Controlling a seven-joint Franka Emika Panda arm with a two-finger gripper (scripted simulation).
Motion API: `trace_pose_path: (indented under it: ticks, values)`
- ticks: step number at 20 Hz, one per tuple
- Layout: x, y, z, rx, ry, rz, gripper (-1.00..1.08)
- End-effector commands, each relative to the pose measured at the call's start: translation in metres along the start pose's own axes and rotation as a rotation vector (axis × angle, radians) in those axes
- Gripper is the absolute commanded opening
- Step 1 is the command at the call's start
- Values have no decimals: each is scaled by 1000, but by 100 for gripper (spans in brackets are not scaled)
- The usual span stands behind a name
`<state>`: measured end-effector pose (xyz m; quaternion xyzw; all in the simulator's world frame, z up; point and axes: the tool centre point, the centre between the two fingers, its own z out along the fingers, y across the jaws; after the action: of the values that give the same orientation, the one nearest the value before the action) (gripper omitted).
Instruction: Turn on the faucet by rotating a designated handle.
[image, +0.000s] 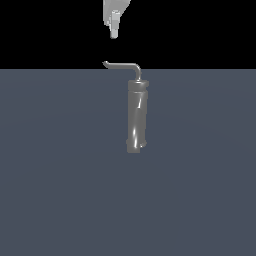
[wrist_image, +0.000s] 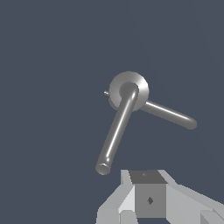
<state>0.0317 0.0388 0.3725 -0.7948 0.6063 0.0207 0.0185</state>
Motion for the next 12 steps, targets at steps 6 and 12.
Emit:
trace_pose_path:
  ticks: [6, 12]
  values:
    - [5, -35, 35, 0, 24, 190, -100]
    - [7, -54, 56, 3, 41, 298, -100]
